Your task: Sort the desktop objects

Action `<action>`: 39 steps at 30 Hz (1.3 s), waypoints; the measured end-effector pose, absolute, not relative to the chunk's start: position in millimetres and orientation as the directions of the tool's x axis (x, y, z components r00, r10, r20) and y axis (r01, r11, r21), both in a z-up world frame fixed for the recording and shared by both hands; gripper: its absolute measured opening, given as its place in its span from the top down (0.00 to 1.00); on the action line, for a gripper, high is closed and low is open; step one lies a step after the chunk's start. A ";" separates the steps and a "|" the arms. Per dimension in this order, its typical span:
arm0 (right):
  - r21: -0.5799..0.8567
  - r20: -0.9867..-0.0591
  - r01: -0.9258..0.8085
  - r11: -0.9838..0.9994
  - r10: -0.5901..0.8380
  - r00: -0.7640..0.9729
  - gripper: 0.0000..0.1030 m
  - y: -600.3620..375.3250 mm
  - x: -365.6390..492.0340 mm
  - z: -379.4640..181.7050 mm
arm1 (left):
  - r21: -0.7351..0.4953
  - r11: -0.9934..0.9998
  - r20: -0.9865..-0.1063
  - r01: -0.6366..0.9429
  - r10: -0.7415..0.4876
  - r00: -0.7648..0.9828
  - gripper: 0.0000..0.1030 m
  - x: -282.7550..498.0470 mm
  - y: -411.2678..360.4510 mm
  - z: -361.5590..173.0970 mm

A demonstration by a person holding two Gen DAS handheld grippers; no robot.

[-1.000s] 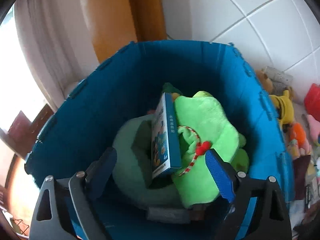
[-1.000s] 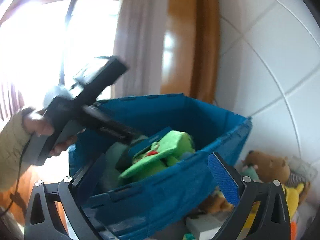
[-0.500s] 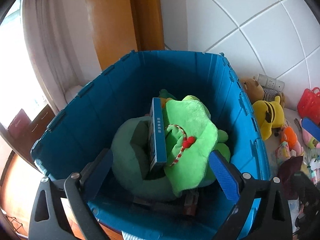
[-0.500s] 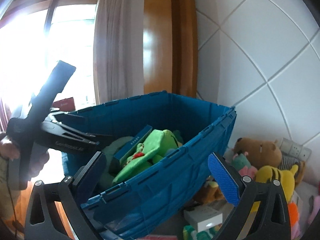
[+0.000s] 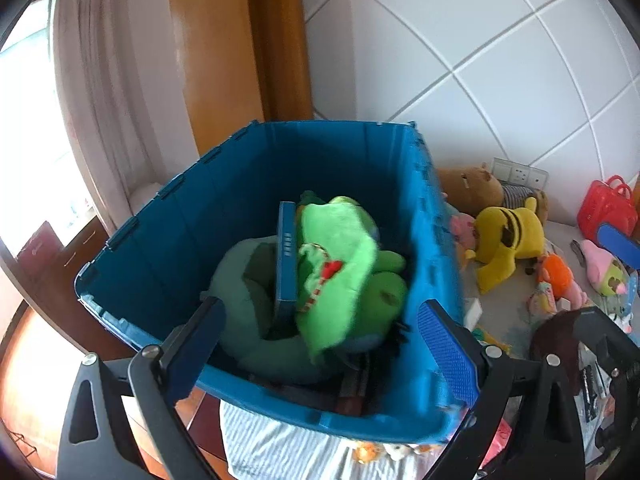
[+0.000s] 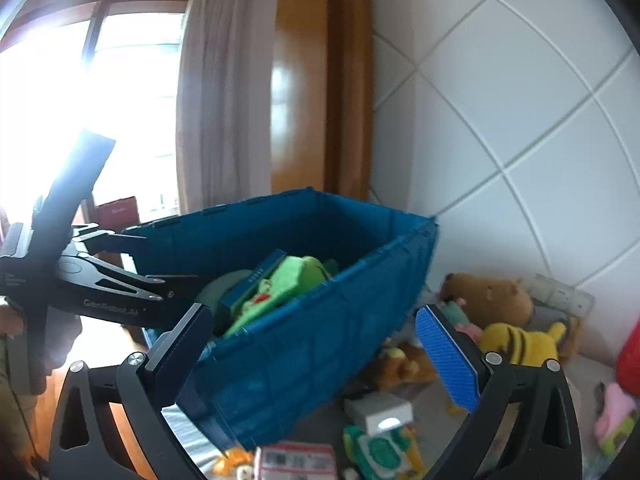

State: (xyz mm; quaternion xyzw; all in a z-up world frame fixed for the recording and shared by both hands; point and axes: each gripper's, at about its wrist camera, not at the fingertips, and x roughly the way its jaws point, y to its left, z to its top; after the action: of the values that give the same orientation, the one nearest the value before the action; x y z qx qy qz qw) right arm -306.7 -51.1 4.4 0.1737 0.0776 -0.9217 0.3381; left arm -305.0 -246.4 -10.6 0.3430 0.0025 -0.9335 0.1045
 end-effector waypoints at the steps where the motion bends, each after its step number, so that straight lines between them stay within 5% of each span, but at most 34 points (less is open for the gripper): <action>1: -0.021 -0.374 0.641 -0.767 -0.589 -0.717 0.00 -42.5 -303.4 4.2 | 0.066 -0.979 -0.640 0.191 -0.188 -0.745 0.04 -302.7 -239.1 -10.7; 23: -0.031 -0.548 0.219 -0.975 -0.166 -0.820 0.00 160.5 -218.4 -39.1 | 0.011 -0.998 -0.694 -0.058 0.034 -0.719 0.04 -243.3 -39.4 -59.2; 39: -0.018 -0.569 0.095 -0.995 -0.068 -0.819 0.00 153.6 -191.1 -43.9 | 0.042 -0.990 -0.672 -0.134 0.071 -0.737 0.04 -218.8 -52.1 -48.7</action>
State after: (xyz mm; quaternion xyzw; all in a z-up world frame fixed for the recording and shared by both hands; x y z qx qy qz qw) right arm -191.1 153.6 -43.9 0.2976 0.0226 -0.9535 0.0427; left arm -218.8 -52.1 -48.7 0.3583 -0.0440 -0.9309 -0.0553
